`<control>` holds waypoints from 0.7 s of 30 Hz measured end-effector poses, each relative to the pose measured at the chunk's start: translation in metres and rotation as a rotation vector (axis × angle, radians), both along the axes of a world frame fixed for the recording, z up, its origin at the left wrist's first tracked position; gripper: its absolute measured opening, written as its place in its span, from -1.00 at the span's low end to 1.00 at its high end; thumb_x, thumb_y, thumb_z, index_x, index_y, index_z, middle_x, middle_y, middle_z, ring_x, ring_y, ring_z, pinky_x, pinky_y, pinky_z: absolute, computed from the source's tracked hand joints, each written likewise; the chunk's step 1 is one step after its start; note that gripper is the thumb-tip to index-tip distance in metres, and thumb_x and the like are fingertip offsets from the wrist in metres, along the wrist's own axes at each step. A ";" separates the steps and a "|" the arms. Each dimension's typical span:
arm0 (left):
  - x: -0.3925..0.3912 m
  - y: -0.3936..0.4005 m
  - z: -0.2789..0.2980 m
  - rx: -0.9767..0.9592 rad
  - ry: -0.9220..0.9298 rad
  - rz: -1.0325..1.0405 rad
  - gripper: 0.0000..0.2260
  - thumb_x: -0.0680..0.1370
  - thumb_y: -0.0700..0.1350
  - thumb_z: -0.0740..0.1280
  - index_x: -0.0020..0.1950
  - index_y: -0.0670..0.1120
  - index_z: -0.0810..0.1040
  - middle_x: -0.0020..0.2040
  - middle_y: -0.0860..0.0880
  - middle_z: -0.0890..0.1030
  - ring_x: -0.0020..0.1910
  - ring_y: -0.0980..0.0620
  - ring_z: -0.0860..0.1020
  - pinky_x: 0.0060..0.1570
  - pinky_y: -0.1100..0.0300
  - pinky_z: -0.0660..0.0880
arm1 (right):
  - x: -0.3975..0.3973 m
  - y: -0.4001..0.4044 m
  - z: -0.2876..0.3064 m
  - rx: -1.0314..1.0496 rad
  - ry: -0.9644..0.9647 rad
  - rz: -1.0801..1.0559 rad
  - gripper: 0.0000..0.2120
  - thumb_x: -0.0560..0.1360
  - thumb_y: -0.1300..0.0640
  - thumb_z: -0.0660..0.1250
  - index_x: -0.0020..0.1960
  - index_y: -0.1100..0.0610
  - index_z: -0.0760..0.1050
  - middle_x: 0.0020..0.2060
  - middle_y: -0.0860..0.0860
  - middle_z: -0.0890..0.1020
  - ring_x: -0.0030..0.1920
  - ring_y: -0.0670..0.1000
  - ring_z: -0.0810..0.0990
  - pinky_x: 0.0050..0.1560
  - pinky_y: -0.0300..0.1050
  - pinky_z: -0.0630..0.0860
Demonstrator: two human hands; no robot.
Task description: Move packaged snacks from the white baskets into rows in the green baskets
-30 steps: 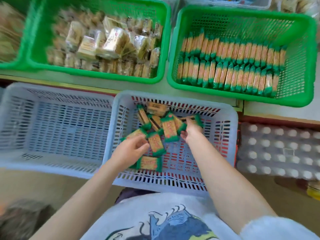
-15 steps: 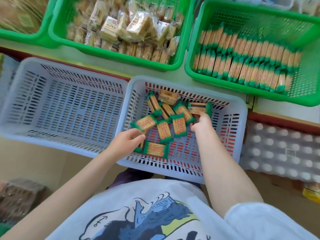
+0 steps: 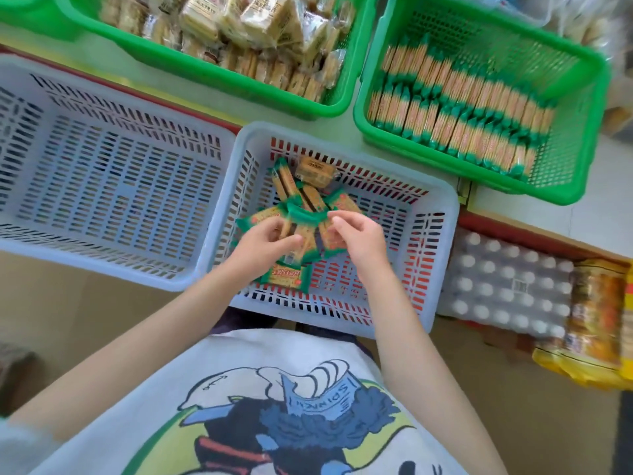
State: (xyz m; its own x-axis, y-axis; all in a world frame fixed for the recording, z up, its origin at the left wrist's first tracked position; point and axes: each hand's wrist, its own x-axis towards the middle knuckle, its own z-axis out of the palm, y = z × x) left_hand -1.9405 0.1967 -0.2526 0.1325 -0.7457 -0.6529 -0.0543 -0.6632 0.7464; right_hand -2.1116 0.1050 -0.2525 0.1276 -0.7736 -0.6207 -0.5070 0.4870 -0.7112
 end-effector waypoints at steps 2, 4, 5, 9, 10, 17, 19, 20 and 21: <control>0.003 0.006 0.000 0.000 -0.032 0.001 -0.92 0.58 0.02 0.40 -0.02 0.05 0.56 -0.12 0.08 0.63 -0.12 0.14 0.59 -0.13 0.24 0.43 | -0.002 -0.012 -0.012 -0.133 0.203 -0.073 -0.84 0.59 0.20 0.32 0.11 0.06 0.63 0.02 -0.01 0.68 0.03 -0.01 0.64 0.08 -0.01 0.61; 0.008 0.013 -0.002 0.012 -0.044 0.010 -0.91 0.59 0.02 0.39 -0.02 0.03 0.55 -0.15 0.08 0.62 -0.15 0.14 0.58 -0.16 0.23 0.42 | -0.005 -0.024 -0.030 -0.189 0.379 0.026 -0.65 0.57 0.13 0.38 0.34 0.11 0.50 0.24 0.06 0.56 0.24 0.06 0.55 0.11 -0.05 0.53; 0.010 0.016 -0.003 0.017 -0.053 0.017 -0.89 0.59 0.03 0.39 0.00 0.01 0.56 -0.12 0.04 0.63 -0.13 0.11 0.59 -0.14 0.19 0.46 | -0.005 -0.029 -0.040 -0.176 0.451 0.134 -0.44 0.54 0.04 0.44 0.47 0.13 0.36 0.38 0.10 0.46 0.38 0.10 0.44 0.22 -0.03 0.47; 0.017 0.028 -0.009 0.050 -0.064 0.086 -0.86 0.58 0.01 0.40 0.04 -0.03 0.56 -0.01 -0.04 0.68 -0.01 0.03 0.63 -0.01 0.11 0.52 | 0.006 -0.033 -0.067 -0.122 0.670 0.513 0.11 0.35 -0.23 0.55 0.62 0.13 -0.03 0.58 0.14 0.17 0.57 0.15 0.13 0.48 0.17 0.22; 0.018 0.030 -0.010 0.056 -0.055 0.101 -0.86 0.58 0.00 0.40 0.05 -0.03 0.56 -0.01 -0.03 0.68 0.00 0.03 0.64 -0.01 0.12 0.53 | 0.011 -0.031 -0.072 -0.133 0.713 0.526 0.11 0.34 -0.24 0.55 0.62 0.13 -0.01 0.56 0.16 0.21 0.55 0.16 0.18 0.45 0.17 0.25; 0.024 0.032 -0.022 0.136 0.026 0.154 -0.75 0.59 0.09 0.38 0.17 -0.02 0.53 0.08 -0.04 0.65 0.08 -0.02 0.61 -0.05 0.12 0.47 | 0.014 -0.004 -0.083 0.025 0.732 0.292 -0.13 0.38 -0.28 0.50 0.49 0.16 0.29 0.45 0.19 0.31 0.48 0.22 0.27 0.42 0.17 0.30; 0.024 0.031 -0.022 0.139 0.085 0.205 -0.80 0.60 0.04 0.37 0.16 -0.02 0.53 0.06 0.00 0.65 0.07 0.02 0.61 -0.09 0.17 0.45 | 0.011 0.001 -0.083 0.053 0.618 0.192 -0.11 0.36 -0.23 0.54 0.49 0.18 0.25 0.43 0.18 0.38 0.44 0.21 0.37 0.33 0.15 0.43; 0.025 0.031 -0.021 0.142 0.105 0.227 -0.81 0.61 0.01 0.37 0.17 -0.03 0.53 0.06 0.02 0.65 0.06 0.04 0.61 -0.09 0.18 0.45 | 0.010 0.003 -0.081 0.069 0.545 0.133 -0.13 0.38 -0.17 0.56 0.48 0.20 0.24 0.38 0.15 0.44 0.37 0.19 0.46 0.22 0.07 0.50; 0.026 0.031 -0.021 0.139 0.129 0.242 -0.82 0.61 -0.01 0.38 0.17 -0.03 0.53 0.06 0.02 0.65 0.06 0.03 0.61 -0.09 0.17 0.45 | 0.010 0.004 -0.077 0.093 0.469 0.075 -0.17 0.40 -0.10 0.56 0.47 0.20 0.24 0.32 0.12 0.50 0.28 0.15 0.53 0.08 0.00 0.51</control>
